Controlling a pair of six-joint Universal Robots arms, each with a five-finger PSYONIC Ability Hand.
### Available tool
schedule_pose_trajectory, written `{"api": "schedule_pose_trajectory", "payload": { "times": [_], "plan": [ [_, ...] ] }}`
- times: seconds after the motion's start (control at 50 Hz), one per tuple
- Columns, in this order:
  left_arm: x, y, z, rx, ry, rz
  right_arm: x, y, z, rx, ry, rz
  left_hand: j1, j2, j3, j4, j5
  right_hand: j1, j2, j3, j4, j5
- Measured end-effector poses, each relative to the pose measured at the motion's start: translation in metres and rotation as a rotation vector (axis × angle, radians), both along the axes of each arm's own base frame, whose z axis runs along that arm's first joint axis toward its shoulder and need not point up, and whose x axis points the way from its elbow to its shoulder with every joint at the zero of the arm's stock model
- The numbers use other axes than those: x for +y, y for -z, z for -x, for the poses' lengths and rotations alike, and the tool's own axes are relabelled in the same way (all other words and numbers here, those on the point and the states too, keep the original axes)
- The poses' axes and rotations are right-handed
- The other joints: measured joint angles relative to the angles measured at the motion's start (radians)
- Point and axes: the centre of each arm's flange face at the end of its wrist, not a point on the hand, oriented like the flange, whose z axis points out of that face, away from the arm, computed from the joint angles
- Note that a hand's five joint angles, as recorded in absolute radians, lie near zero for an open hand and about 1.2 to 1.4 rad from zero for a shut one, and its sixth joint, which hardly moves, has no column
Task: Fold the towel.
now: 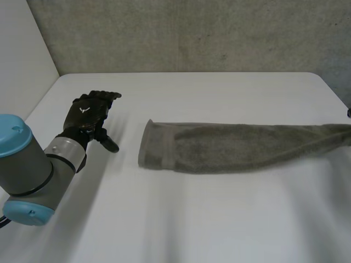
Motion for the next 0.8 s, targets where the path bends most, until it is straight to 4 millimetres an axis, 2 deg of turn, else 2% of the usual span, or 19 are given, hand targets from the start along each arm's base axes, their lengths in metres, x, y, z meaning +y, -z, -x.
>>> {"api": "schedule_pose_trajectory", "payload": {
  "times": [0.02, 0.1, 0.18, 0.22, 0.24, 0.26, 0.28, 0.34, 0.38, 0.44, 0.46, 0.5, 0.54, 0.58, 0.62, 0.66, 0.68, 0.72, 0.8],
  "plan": [
    [0.0, 0.0, 0.0, 0.0, 0.0, 0.001, 0.0, -0.005, -0.004, 0.0, -0.009, 0.015, 0.0, 0.0, 0.0, 0.0, 0.0, 0.001, 0.0, 0.0, 0.0, 0.0],
    [-0.001, -0.004, 0.0, 0.004, -0.001, 0.011, 0.003, -0.036, -0.038, -0.027, -0.09, 0.107, 0.0, 0.0, 0.0, 0.0, 0.0, 0.002, 0.0, 0.0, 0.0, 0.0],
    [-0.001, -0.005, 0.001, 0.006, -0.001, 0.016, 0.029, -0.078, -0.121, -0.075, -0.298, 0.235, 0.0, 0.0, 0.0, 0.0, 0.0, 0.004, 0.009, 0.0, 0.0, 0.0],
    [-0.001, -0.005, 0.001, 0.007, -0.001, 0.015, 0.04, -0.088, -0.146, -0.084, -0.365, 0.267, 0.0, 0.0, 0.0, 0.0, 0.0, 0.004, 0.009, 0.002, 0.0, 0.0],
    [0.0, -0.005, 0.001, 0.007, -0.001, 0.015, 0.053, -0.095, -0.171, -0.09, -0.434, 0.294, 0.0, 0.0, 0.0, 0.0, 0.0, 0.004, 0.009, 0.004, 0.0, 0.0],
    [0.0, -0.005, 0.002, 0.007, -0.001, 0.014, 0.063, -0.099, -0.188, -0.092, -0.484, 0.309, 0.0, 0.0, 0.0, 0.0, 0.0, 0.004, 0.009, 0.005, 0.0, 0.0],
    [0.0, -0.005, 0.002, 0.006, -0.001, 0.013, 0.076, -0.099, -0.211, -0.086, -0.549, 0.322, 0.0, 0.0, 0.0, 0.0, 0.0, 0.004, 0.009, 0.006, 0.0, 0.0],
    [0.001, -0.004, 0.001, 0.006, -0.001, 0.01, 0.102, -0.089, -0.25, -0.056, -0.672, 0.322, 0.0, 0.0, 0.0, 0.0, -0.001, 0.004, 0.009, 0.006, 0.0, 0.0],
    [0.001, -0.003, 0.001, 0.005, -0.001, 0.007, 0.13, -0.07, -0.285, -0.003, -0.792, 0.308, 0.0, 0.0, 0.0, 0.0, -0.001, 0.004, 0.009, 0.006, 0.0, 0.0],
    [0.002, -0.002, 0.001, 0.003, -0.001, 0.003, 0.157, -0.042, -0.313, 0.075, -0.913, 0.285, 0.0, 0.0, 0.0, 0.0, -0.001, 0.004, 0.009, 0.006, 0.0, 0.0],
    [0.002, -0.001, 0.001, 0.003, -0.001, 0.002, 0.161, -0.038, -0.316, 0.086, -0.928, 0.283, 0.0, 0.0, 0.0, 0.0, -0.001, 0.004, 0.009, 0.006, 0.0, 0.0],
    [0.002, 0.0, 0.0, 0.001, -0.002, -0.001, 0.175, -0.018, -0.328, 0.149, -0.992, 0.266, 0.0, 0.0, 0.0, 0.0, -0.001, -0.003, 0.003, -0.003, -0.003, -0.004],
    [0.002, 0.0, 0.0, 0.0, -0.002, -0.003, 0.182, -0.004, -0.333, 0.19, -1.025, 0.255, 0.0, 0.0, 0.0, 0.0, -0.001, -0.106, -0.098, -0.123, -0.124, -0.121],
    [0.002, 0.001, 0.0, -0.001, -0.002, -0.003, 0.186, 0.007, -0.337, 0.221, -1.051, 0.244, 0.0, 0.0, 0.0, 0.0, -0.001, -0.351, -0.349, -0.369, -0.348, -0.353],
    [0.002, 0.001, 0.0, -0.002, -0.002, -0.003, 0.188, 0.016, -0.339, 0.233, -1.064, 0.236, 0.0, 0.0, 0.0, 0.0, -0.001, -0.732, -0.708, -0.718, -0.724, -0.75],
    [0.002, 0.0, 0.0, -0.002, -0.001, -0.002, 0.187, 0.019, -0.339, 0.22, -1.061, 0.234, 0.0, 0.0, 0.0, 0.0, -0.001, -0.975, -0.974, -0.989, -0.98, -1.017],
    [0.002, 0.0, 0.0, -0.002, -0.001, -0.001, 0.185, 0.019, -0.338, 0.204, -1.054, 0.236, 0.0, 0.0, 0.0, 0.0, -0.001, -1.04, -1.035, -1.061, -1.063, -1.093],
    [0.001, -0.001, 0.0, -0.002, 0.0, 0.002, 0.182, 0.014, -0.337, 0.169, -1.038, 0.243, 0.0, 0.0, 0.0, 0.0, -0.001, -1.07, -1.06, -1.097, -1.087, -1.1],
    [0.001, -0.003, 0.002, 0.0, 0.003, 0.01, 0.175, -0.013, -0.329, 0.04, -0.983, 0.266, 0.0, 0.0, 0.0, 0.0, -0.001, -1.088, -1.06, -1.101, -1.087, -1.1]
  ]
}}
